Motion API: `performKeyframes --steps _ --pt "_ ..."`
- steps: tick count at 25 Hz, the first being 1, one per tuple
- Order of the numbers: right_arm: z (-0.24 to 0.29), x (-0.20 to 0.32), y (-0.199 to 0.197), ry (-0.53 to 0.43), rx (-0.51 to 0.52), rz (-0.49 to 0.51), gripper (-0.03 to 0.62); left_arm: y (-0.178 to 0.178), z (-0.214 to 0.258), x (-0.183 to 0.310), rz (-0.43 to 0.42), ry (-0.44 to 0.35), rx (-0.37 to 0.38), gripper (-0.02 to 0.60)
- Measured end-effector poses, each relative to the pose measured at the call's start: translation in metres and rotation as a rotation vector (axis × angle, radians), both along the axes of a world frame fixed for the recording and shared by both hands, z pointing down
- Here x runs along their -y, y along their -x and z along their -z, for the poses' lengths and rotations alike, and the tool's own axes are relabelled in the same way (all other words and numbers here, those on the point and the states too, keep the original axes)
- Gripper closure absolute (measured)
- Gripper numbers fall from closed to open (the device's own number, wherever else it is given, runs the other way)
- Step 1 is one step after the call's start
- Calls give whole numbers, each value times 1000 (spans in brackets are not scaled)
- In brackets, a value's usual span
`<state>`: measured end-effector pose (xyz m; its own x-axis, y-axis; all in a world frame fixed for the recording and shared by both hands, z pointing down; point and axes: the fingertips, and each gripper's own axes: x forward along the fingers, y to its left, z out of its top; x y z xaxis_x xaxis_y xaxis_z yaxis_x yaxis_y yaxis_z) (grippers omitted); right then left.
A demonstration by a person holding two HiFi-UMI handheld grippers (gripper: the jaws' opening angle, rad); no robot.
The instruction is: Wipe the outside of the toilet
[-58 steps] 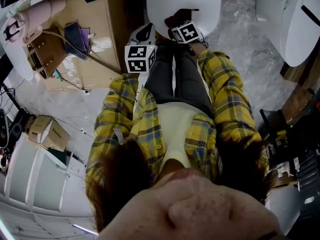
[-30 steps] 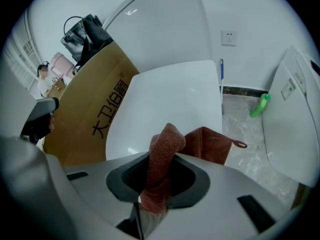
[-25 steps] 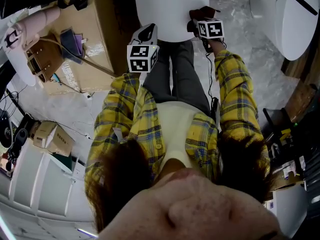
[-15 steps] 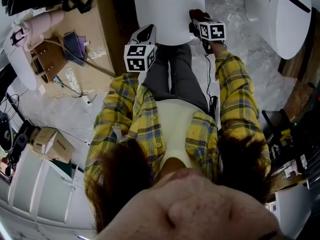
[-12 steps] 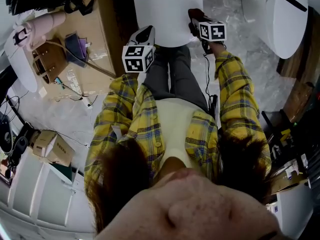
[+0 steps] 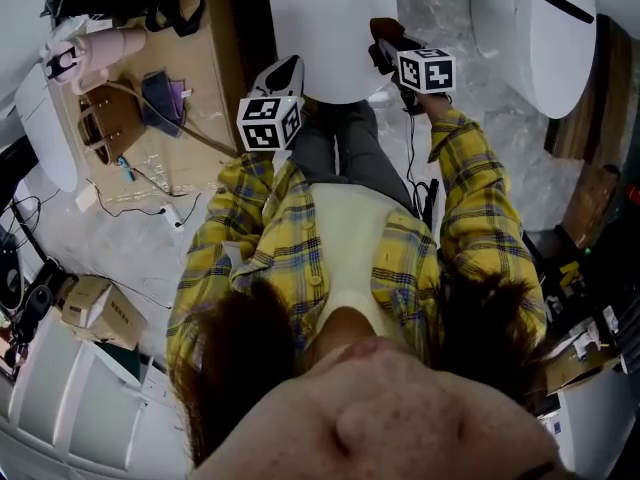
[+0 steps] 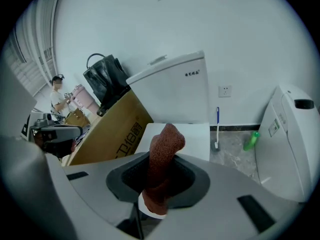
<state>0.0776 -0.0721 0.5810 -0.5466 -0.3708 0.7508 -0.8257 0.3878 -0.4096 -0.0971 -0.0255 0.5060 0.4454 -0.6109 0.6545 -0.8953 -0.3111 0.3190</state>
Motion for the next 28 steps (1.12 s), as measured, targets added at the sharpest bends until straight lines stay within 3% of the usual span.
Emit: performKeyframes --steps 6,15,23,28 --pt "53 4 7 -64 51 20 499 -4 46 3 1 -42 -93 572" --pt "137 18 21 -194 137 15 499 -18 108 15 -30 -145 -165 572" --pt "209 17 27 -335 204 5 499 -17 148 23 -29 -228 -152 572" --pt "236 13 29 -387 223 9 499 5 164 30 -8 -292 -93 572"
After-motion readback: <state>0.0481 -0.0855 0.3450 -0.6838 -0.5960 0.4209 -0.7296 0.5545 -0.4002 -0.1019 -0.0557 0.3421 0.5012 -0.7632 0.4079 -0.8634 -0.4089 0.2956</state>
